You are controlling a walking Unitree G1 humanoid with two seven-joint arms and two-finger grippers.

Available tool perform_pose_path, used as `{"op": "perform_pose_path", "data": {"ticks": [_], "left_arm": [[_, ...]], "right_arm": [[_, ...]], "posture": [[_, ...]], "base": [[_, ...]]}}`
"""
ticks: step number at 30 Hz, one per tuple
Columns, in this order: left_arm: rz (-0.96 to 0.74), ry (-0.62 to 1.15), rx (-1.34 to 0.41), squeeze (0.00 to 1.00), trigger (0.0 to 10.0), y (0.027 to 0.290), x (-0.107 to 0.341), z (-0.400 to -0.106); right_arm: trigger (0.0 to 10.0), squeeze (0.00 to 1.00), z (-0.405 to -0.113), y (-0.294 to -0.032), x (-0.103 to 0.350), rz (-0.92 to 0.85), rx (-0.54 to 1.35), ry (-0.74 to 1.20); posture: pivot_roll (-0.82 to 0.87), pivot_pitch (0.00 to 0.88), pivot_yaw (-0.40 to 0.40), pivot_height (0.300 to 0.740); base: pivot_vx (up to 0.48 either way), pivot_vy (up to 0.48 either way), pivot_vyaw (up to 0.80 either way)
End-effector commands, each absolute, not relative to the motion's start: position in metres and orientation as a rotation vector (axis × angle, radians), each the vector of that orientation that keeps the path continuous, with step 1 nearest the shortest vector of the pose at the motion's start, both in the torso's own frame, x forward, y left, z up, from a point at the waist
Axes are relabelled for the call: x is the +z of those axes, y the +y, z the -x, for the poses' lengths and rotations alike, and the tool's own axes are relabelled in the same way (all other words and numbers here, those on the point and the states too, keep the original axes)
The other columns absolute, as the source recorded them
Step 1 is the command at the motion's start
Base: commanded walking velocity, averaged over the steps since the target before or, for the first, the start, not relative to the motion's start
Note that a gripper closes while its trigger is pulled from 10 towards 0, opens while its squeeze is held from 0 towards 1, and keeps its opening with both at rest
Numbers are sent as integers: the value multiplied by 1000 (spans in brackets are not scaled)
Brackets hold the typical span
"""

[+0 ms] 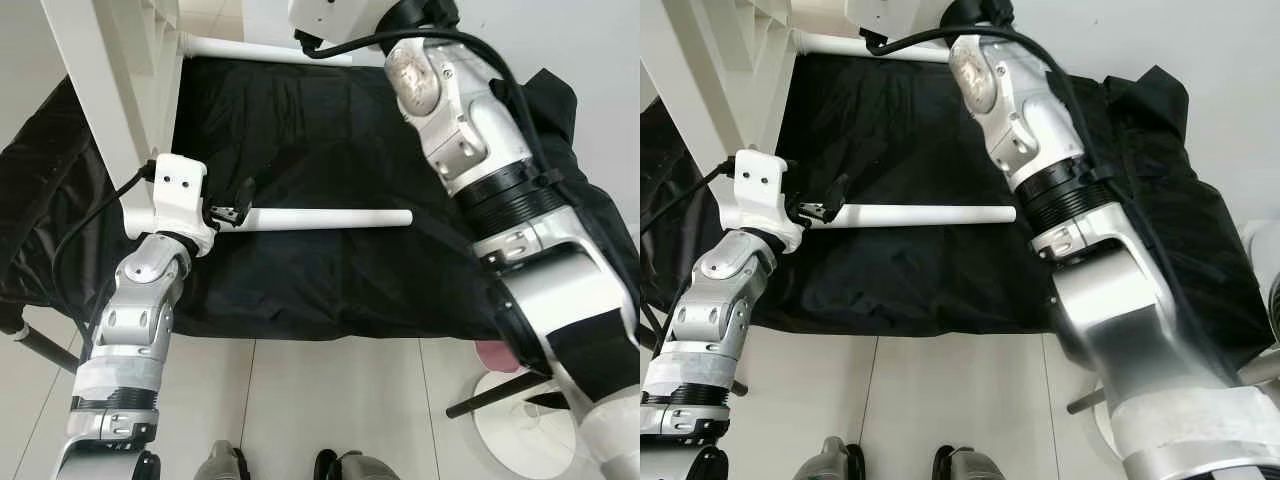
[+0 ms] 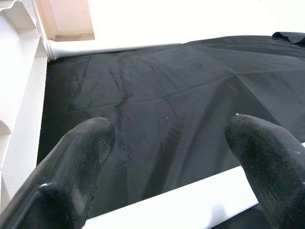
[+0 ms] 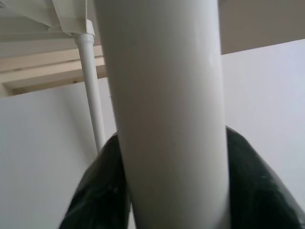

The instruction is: Building children table

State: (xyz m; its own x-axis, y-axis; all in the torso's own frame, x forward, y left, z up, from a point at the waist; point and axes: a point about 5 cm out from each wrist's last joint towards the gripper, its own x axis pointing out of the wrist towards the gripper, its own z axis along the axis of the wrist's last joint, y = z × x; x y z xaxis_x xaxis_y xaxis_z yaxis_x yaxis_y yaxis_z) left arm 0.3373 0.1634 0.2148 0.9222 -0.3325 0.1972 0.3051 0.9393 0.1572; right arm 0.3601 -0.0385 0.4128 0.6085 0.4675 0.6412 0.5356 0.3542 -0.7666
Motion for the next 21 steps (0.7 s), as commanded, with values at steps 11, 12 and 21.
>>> {"op": "perform_pose_path", "data": {"ticks": [11, 12, 21], "left_arm": [[110, -94, -319, 0, 10000, 142, 193, -330], [110, -94, -319, 0, 10000, 142, 193, -330], [173, 82, -355, 0, 10000, 128, 165, -320]], "right_arm": [[0, 0, -363, -58, 416, 1126, -75, -835], [0, 0, -363, -58, 416, 1126, -75, -835], [0, 0, -353, -56, 418, 1036, -38, -826]], "posture": [[3, 152, -69, 740], [3, 152, -69, 740], [-5, 169, -67, 740]], "base": [[0, 0, 0], [0, 0, 0], [0, 0, 0]]}}
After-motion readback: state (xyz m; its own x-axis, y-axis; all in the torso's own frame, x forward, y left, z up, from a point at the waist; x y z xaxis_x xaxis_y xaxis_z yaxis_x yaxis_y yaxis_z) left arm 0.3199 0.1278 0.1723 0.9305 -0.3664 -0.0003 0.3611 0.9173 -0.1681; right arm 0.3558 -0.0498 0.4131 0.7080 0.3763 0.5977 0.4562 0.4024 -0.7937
